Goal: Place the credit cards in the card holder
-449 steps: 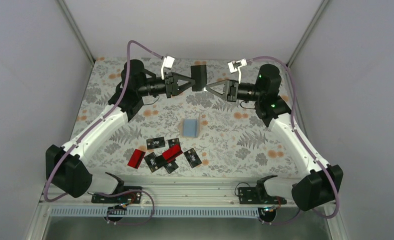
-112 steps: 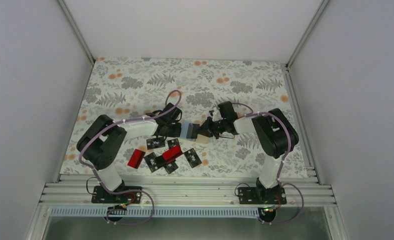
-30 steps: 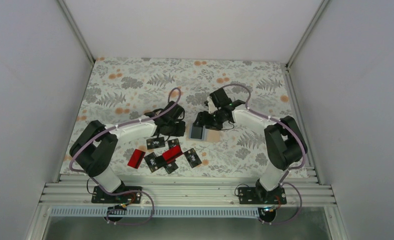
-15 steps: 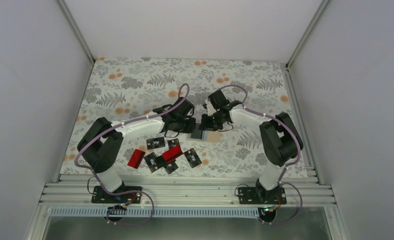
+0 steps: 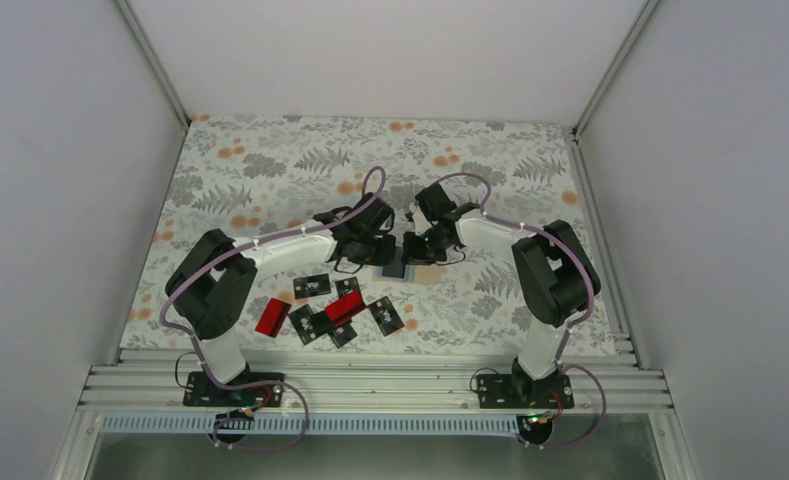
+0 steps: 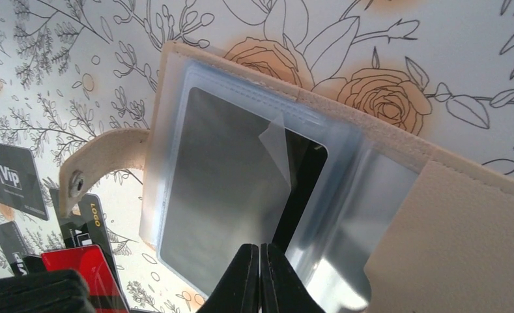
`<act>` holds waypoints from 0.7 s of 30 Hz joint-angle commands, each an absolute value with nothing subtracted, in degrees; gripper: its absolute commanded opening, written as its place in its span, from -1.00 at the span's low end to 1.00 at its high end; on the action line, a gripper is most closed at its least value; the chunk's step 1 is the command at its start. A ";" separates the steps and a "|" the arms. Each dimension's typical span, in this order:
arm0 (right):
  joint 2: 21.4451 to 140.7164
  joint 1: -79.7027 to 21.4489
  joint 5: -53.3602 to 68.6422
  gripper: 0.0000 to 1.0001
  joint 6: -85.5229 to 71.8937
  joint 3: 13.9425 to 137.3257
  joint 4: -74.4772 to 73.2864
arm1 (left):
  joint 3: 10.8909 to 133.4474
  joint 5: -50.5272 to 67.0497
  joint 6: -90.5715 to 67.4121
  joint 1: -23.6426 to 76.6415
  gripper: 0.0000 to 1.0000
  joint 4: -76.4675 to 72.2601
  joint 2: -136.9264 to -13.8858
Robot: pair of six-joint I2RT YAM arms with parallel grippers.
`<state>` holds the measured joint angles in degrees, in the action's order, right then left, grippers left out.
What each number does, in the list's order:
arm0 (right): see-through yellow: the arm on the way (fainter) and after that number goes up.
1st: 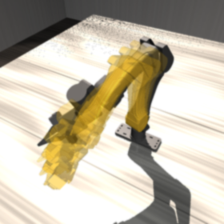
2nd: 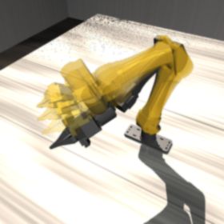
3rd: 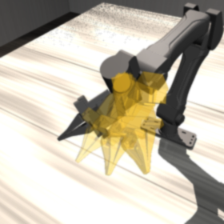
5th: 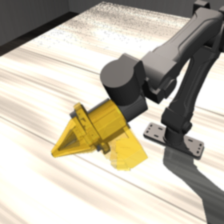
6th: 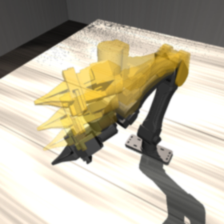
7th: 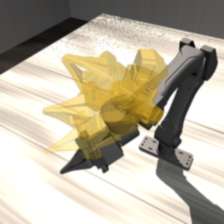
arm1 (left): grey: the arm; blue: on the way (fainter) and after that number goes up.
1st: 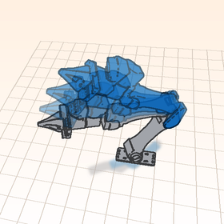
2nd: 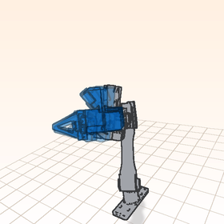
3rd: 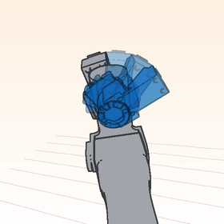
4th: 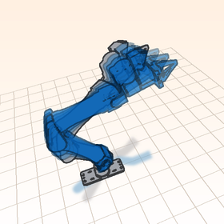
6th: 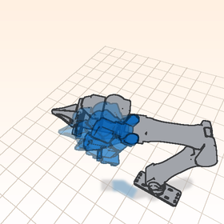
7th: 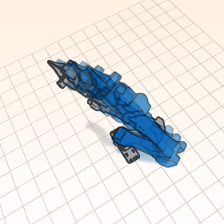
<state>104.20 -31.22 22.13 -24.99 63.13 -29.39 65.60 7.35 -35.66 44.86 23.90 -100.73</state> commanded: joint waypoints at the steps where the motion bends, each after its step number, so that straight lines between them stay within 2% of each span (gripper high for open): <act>1: 105.54 -31.44 20.17 -0.91 -23.97 62.90 -28.18 | 67.44 7.42 -36.64 45.26 -0.95 24.76 -101.67; 17: 106.22 -31.20 18.45 -0.91 -24.26 58.08 -24.91 | 68.80 6.08 -37.30 45.26 -0.93 25.25 -104.50; 18: 106.34 -31.16 18.62 -0.92 -24.24 58.01 -24.71 | 68.97 5.35 -37.57 45.29 -0.88 25.59 -104.56; 21: 106.61 -31.20 18.88 -0.92 -24.13 57.96 -24.53 | 68.83 3.55 -38.39 45.22 -0.53 26.31 -104.61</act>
<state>104.62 -31.11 20.29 -24.82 59.70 -25.36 67.42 6.22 -36.93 44.91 24.91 -104.31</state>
